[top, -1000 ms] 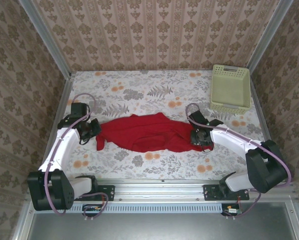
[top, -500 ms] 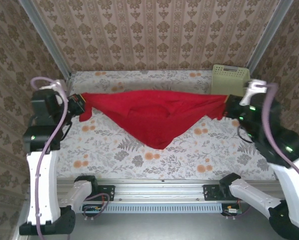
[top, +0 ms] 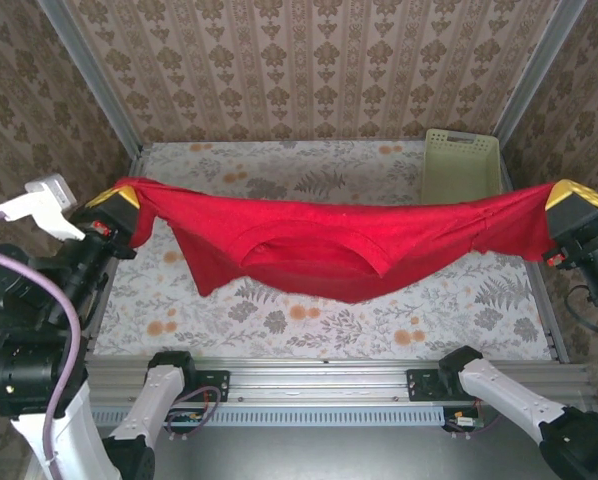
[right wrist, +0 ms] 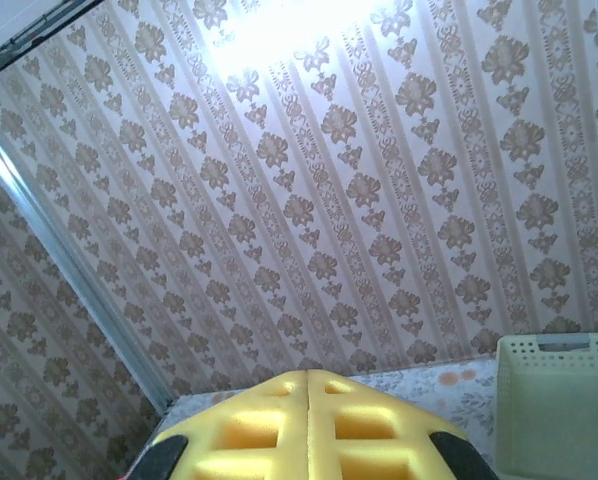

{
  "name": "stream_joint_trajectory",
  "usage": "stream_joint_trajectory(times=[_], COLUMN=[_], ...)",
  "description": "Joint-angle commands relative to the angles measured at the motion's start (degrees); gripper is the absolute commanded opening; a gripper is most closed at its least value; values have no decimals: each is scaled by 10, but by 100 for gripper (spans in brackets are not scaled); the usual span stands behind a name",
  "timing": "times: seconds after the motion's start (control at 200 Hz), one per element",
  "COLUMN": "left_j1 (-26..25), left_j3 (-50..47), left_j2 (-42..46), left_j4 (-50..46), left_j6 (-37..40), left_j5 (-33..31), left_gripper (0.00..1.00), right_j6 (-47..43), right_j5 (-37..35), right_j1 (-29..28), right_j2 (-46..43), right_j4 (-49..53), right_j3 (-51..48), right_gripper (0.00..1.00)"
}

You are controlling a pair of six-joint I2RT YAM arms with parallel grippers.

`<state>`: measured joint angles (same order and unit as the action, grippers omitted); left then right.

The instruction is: Fold the inside-out t-shirt

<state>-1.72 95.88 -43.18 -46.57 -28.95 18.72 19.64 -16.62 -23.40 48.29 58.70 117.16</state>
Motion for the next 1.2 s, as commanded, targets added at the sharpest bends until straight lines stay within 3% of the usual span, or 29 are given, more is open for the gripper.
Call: stream_joint_trajectory(times=[0.0, 0.19, 0.37, 0.53, 0.615, 0.655, 0.765, 0.84, 0.96, 1.195], left_j1=[4, 3, -7, -7, -7, -5, 1, -7, -65, -194], left_j3=[-23, -74, -153, -181, -149, -125, -45, -21, -35, -55], left_j2=[-59, -200, -363, -502, -579, -615, -687, -690, -647, -652], left_j4=[34, 40, 110, 177, 184, 176, 123, 91, 83, 71], left_j6=[-26, -33, -54, -79, -74, -70, -50, -26, 27, 45], left_j5=[2, -16, -27, -37, -40, -47, -82, -126, -192, -211], left_gripper=[0, 0, 1, 13, 26, 36, 55, 62, 72, 74], right_j6=[-22, -78, -48, -26, -21, -17, -7, -9, -18, 52], right_j5=[-80, -193, -131, -77, -45, -36, -29, -38, -19, 88], right_j1=[3, 9, 65, 88, 96, 101, 116, 115, 108, 98], right_j2=[66, 194, 360, 503, 588, 634, 764, 820, 805, 693], right_j4=[-35, -127, -195, -252, -267, -261, -187, -126, -127, -224], right_j3=[0, -62, -94, -106, -77, -45, 94, 181, 147, -96], right_gripper=[0, 0, 0, 0, 0, 10, 47, 59, 64, 69])
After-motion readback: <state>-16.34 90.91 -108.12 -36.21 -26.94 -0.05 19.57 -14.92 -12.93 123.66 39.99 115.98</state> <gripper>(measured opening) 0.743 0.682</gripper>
